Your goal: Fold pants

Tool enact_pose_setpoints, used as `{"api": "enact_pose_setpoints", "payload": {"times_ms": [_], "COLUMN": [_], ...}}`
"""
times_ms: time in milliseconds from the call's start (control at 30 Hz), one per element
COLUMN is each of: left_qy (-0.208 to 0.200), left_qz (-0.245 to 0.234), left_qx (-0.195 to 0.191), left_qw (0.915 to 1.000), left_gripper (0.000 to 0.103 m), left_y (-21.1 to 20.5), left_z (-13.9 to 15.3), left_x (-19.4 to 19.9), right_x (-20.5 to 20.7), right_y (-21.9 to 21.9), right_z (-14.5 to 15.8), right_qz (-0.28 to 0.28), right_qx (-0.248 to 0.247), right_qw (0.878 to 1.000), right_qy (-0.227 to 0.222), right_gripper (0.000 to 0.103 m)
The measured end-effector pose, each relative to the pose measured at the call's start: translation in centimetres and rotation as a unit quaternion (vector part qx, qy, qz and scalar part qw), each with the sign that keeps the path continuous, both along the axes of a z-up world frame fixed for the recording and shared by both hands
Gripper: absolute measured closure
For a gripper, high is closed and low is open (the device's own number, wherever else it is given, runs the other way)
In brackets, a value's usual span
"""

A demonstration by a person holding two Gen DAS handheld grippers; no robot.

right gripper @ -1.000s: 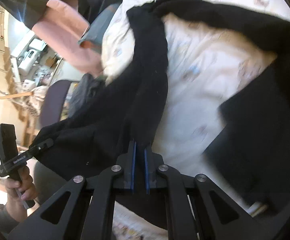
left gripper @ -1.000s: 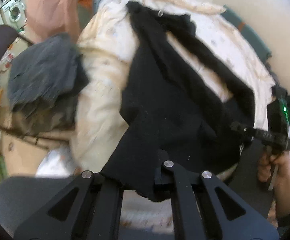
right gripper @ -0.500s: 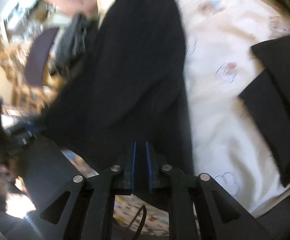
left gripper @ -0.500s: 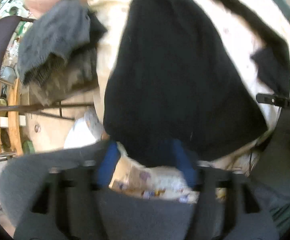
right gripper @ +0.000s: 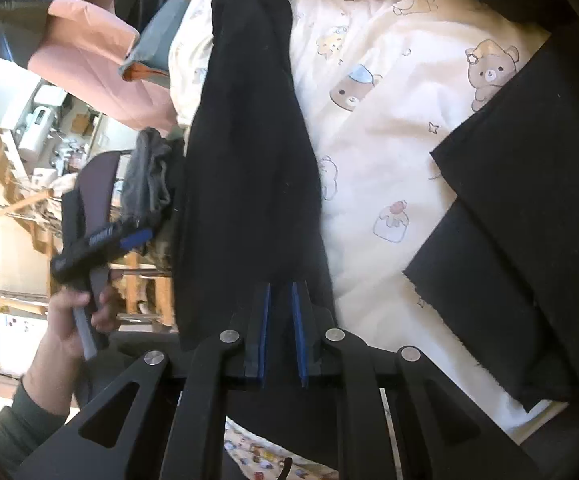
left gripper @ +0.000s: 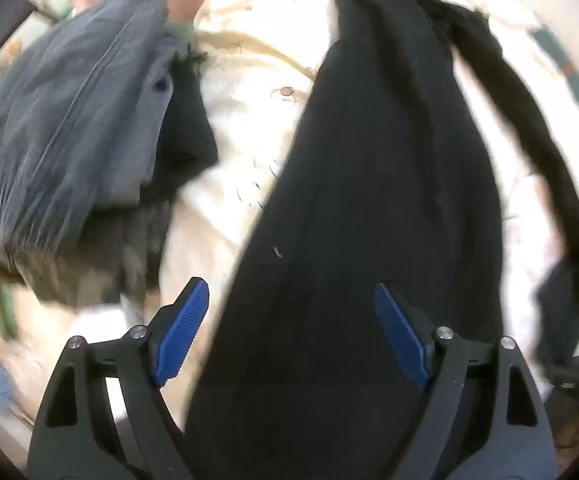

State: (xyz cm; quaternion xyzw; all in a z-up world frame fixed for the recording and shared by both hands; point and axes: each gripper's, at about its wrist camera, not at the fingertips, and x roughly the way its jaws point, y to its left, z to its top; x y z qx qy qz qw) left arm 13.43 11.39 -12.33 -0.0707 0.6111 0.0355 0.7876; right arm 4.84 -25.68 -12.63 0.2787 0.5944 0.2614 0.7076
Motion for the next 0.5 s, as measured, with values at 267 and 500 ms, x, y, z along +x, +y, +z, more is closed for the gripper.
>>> {"api": "enact_pose_setpoints", "payload": {"times_ms": [267, 500], "left_qy": [0.019, -0.034], "left_qz": [-0.043, -0.075], "left_qx": [-0.014, 0.038], "left_qw": [0.9988, 0.9959], "left_gripper": [0.076, 0.100], "left_y": [-1.1, -1.4], "left_z": [-3.5, 0.7], "left_x": [0.8, -2.1], "right_x": [1.1, 1.5], "right_y": [0.5, 1.1], "right_z": [-0.8, -1.4], "right_qz": [0.006, 0.013], "right_qx": [-0.024, -0.036], "right_qw": [1.000, 0.999], "right_qy": [0.000, 0.004], "right_gripper": [0.090, 0.090]}}
